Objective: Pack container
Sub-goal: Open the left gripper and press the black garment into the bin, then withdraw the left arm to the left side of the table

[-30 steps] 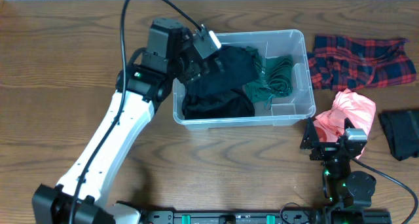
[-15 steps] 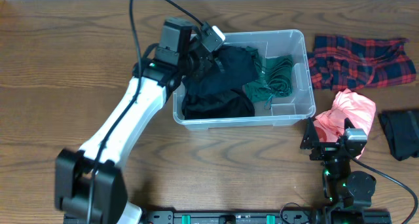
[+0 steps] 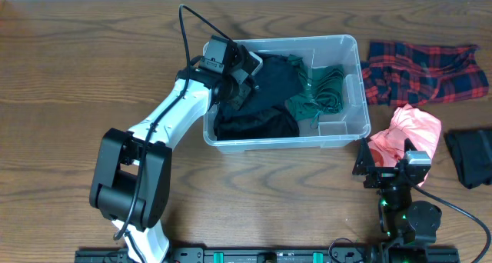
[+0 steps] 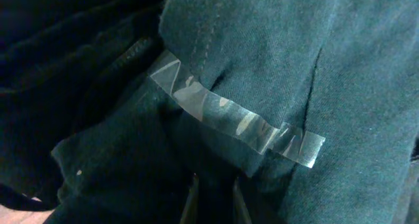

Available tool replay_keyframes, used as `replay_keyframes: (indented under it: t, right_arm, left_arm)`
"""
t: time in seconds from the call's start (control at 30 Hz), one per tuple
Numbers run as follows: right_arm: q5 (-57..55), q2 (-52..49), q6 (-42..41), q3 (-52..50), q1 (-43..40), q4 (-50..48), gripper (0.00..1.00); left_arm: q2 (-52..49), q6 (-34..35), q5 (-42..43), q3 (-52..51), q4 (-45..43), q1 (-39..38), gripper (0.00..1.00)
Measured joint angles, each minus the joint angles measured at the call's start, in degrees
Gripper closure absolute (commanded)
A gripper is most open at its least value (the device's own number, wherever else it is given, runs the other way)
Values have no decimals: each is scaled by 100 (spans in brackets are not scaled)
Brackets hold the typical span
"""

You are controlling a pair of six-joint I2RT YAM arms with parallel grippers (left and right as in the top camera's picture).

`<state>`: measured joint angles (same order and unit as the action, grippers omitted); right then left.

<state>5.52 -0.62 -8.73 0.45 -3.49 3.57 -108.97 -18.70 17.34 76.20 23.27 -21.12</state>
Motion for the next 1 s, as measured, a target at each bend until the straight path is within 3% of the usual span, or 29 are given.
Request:
replay_keyframes:
  t: [0.13, 0.2, 0.37, 0.47, 0.6, 0.67, 1.0]
  right_arm:
    - [0, 0, 0, 0, -2, 0, 1]
    - [0, 0, 0, 0, -2, 2, 1]
    - [0, 0, 0, 0, -2, 0, 1]
    - [0, 0, 0, 0, 0, 0, 1]
    - [0, 0, 0, 0, -2, 0, 1]
    - [0, 0, 0, 0, -2, 0, 1]
    - [0, 0, 0, 0, -2, 2, 1]
  left_arm:
    - [57, 236, 7, 2, -142, -13, 78]
    - [190, 350, 4, 0, -313, -33, 62]
    - [1038, 658, -323, 0, -603, -31, 57]
    - [1565, 857, -999, 2, -627, 57, 32]
    - [1873, 1029, -2052, 2, -605, 452, 18]
    - [1864, 1078, -2459, 2, -522, 758, 1]
    - [1821, 1143, -3200, 2, 361, 2653, 2]
